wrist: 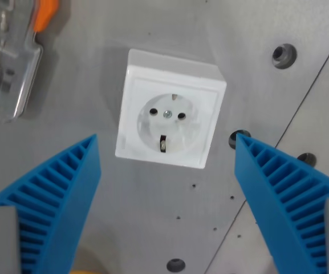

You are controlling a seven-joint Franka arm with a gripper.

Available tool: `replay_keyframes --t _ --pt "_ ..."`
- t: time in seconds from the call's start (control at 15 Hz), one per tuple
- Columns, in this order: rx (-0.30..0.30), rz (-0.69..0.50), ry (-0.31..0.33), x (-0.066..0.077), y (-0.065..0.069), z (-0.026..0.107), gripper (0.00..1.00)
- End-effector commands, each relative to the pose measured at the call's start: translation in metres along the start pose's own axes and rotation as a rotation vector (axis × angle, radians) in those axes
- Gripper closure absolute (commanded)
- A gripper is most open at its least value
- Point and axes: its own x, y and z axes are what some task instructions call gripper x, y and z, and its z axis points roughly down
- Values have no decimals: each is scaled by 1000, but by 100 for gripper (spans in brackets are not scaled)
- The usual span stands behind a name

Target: Move above the white socket

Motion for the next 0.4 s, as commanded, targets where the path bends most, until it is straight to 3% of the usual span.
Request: replay_keyframes --t 0.07,0.4 --pt "48 157 86 2 6 5 0" --pt "45 125 88 4 7 8 0"
